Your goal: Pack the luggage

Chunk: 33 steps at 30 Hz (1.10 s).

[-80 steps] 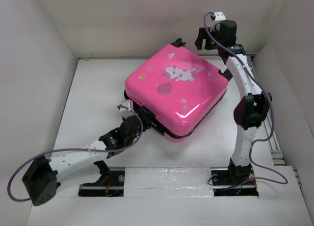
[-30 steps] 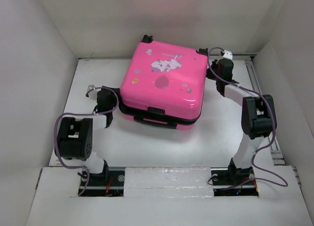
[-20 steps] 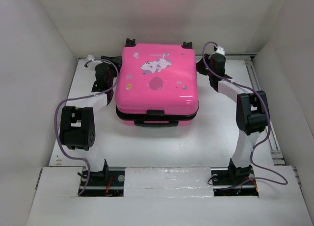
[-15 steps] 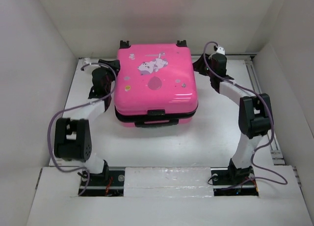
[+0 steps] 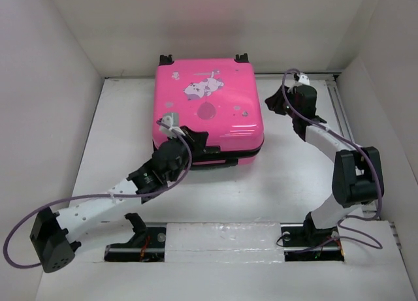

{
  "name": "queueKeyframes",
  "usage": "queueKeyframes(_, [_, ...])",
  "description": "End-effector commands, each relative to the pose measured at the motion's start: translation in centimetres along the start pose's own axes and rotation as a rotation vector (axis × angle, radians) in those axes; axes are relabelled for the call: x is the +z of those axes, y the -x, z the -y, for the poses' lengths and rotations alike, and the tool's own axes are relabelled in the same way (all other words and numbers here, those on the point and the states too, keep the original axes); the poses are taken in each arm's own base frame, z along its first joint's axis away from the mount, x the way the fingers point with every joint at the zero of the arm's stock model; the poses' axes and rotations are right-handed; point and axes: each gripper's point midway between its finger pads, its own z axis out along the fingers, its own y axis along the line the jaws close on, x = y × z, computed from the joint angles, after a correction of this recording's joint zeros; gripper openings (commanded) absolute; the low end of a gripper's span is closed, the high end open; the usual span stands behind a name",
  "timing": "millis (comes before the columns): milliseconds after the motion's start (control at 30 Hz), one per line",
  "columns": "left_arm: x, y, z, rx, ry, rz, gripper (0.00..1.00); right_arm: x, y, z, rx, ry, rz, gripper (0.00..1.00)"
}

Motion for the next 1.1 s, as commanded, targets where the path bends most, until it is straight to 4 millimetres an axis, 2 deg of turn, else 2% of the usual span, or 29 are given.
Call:
queueKeyframes(0, [-2.0,-3.9,-1.5,0.052,0.082,-0.111,0.00,-2.0,2.7,-1.6,-0.052,0.055,0.077,0.31])
queueKeyframes(33, [-3.1,-6.4,-2.2,0.067,0.101,-0.181,0.00,-2.3,3.0,-1.8,-0.054,0.059,0.085,0.25])
queueKeyframes(67, [-3.7,-7.7,-2.5,0.051,0.106,-0.212,0.00,-2.3,2.9,-1.2,-0.060,0.044,0.078,0.21])
queueKeyframes(100, [-4.2,-8.9,-2.9,0.040,0.110,-0.237,0.00,-2.4,2.6,-1.0,-0.057,0.037,0.063,0.19])
queueKeyframes(167, [-5.5,-12.7,-4.9,0.009,0.141,-0.344,0.00,-2.5,2.3,-0.9,-0.067,0.048,0.047,0.17])
queueKeyframes(267, [-6.5,-16.4,-7.2,-0.035,0.168,-0.425,0.00,-2.3,-0.3,-0.2,-0.076,0.037,-0.007,0.17])
queueKeyframes(300, [-6.8,-17.2,-7.5,-0.036,0.160,-0.454,0.00,-2.1,-1.9,-0.1,-0.074,0.038,-0.041,0.17])
queueKeyframes(367, [-6.9,-17.9,-8.1,-0.036,0.179,-0.465,0.00,-1.9,-3.3,-0.3,-0.083,0.050,-0.069,0.17])
queueKeyframes(400, [-6.6,-17.8,-8.7,-0.031,0.208,-0.440,0.00,-1.9,-3.4,-0.7,-0.087,0.081,-0.060,0.17])
queueKeyframes(433, [-6.4,-17.4,-9.0,-0.026,0.220,-0.415,0.00,-2.2,-4.7,-0.4,-0.083,0.089,-0.081,0.17])
queueKeyframes(467, [-6.3,-17.3,-9.7,-0.006,0.248,-0.400,0.00,-2.3,-5.2,-0.4,-0.082,0.102,-0.088,0.16])
queueKeyframes(567, [-4.8,-15.2,-11.9,0.035,0.319,-0.303,0.00,-2.6,-7.2,-0.9,-0.070,0.168,-0.120,0.15])
queueKeyframes(600, [-4.3,-14.5,-12.3,0.035,0.332,-0.272,0.00,-2.8,-7.6,-1.1,-0.056,0.182,-0.126,0.14])
queueKeyframes(633, [-3.3,-13.3,-13.5,0.025,0.361,-0.226,0.00,-2.9,-7.8,-1.4,-0.059,0.208,-0.124,0.14])
queueKeyframes(667, [-2.8,-12.9,-14.1,0.052,0.369,-0.220,0.00,-3.1,-9.0,-1.6,-0.057,0.212,-0.150,0.12])
queueKeyframes(700, [-2.3,-12.0,-14.5,0.053,0.375,-0.192,0.00,-3.2,-9.4,-1.4,-0.055,0.209,-0.158,0.12])
queueKeyframes(733, [-1.6,-11.2,-15.9,0.051,0.414,-0.171,0.00,-3.6,-9.7,-2.2,-0.061,0.224,-0.163,0.11])
queueKeyframes(767, [-1.0,-10.6,-15.6,0.036,0.391,-0.162,0.00,-3.9,-10.5,-2.7,-0.068,0.230,-0.169,0.11])
queueKeyframes(833, [-0.2,-9.5,-16.0,0.054,0.395,-0.138,0.00,-4.4,-10.6,-3.5,-0.079,0.241,-0.162,0.11])
queueKeyframes(867, [0.2,-9.1,-17.0,0.060,0.420,-0.125,0.00,-4.6,-10.6,-4.3,-0.089,0.252,-0.157,0.11])
queueKeyframes(933, [0.8,-8.4,-17.5,0.063,0.439,-0.107,0.00,-5.2,-11.4,-4.9,-0.096,0.260,-0.166,0.11])
queueKeyframes(1067, [2.6,-6.5,-17.6,0.042,0.434,-0.073,0.00,-5.6,-13.2,-6.7,-0.121,0.287,-0.205,0.11])
